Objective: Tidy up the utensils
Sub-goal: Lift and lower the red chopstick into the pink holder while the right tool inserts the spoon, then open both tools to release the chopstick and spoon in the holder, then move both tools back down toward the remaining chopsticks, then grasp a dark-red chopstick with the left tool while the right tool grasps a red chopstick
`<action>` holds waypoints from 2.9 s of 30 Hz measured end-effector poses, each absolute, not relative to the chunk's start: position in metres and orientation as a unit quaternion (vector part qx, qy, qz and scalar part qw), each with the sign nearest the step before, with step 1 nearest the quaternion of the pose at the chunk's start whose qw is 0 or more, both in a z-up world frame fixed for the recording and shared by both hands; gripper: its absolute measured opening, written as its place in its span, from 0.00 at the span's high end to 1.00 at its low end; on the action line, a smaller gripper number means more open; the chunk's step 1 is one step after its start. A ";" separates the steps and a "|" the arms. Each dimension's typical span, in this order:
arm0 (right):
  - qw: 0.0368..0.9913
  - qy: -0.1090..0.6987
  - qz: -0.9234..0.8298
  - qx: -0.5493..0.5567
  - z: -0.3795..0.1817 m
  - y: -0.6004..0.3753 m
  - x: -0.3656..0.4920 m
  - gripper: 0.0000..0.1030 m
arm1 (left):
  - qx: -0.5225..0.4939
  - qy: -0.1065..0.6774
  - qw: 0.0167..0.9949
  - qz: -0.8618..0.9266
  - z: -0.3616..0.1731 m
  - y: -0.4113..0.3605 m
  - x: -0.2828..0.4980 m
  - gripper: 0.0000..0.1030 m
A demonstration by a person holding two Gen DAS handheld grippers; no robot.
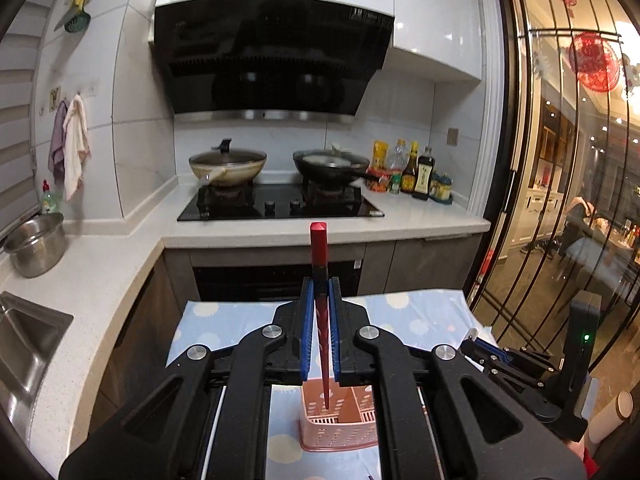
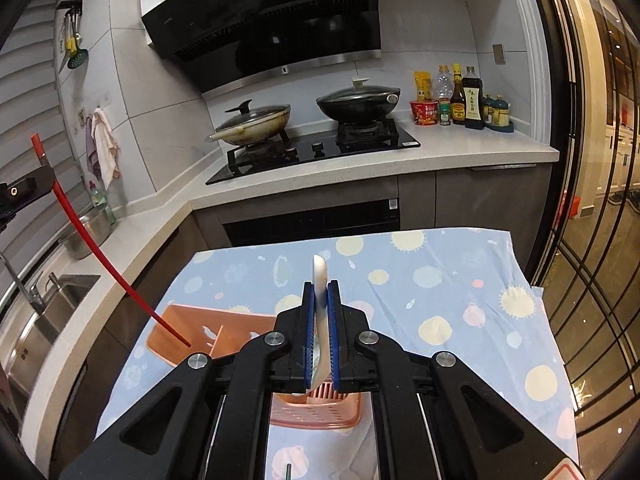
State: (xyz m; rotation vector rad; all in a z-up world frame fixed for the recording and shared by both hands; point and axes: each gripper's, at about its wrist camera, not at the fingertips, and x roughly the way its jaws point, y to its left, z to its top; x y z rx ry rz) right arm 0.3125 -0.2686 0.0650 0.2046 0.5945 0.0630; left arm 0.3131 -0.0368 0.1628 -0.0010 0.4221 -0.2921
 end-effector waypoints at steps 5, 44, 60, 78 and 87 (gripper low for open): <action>0.943 0.320 0.034 0.082 0.041 -0.260 0.324 0.94 | -0.006 0.245 0.959 -0.142 0.134 -0.037 0.331 0.93; 0.918 0.379 0.016 0.113 -0.037 -0.260 0.068 0.75 | -0.005 0.391 0.913 -0.114 -0.030 0.016 0.135 0.50; 0.898 0.428 0.034 0.101 -0.071 -0.237 0.042 0.75 | 0.000 0.440 0.890 -0.121 -0.064 0.017 0.106 0.50; 0.889 0.450 0.031 0.080 -0.088 -0.224 0.039 0.75 | 0.009 0.430 0.895 -0.118 -0.063 0.004 0.093 0.47; 0.890 0.448 0.020 0.082 -0.093 -0.229 0.036 0.75 | 0.025 0.446 0.888 -0.111 -0.084 0.009 0.086 0.47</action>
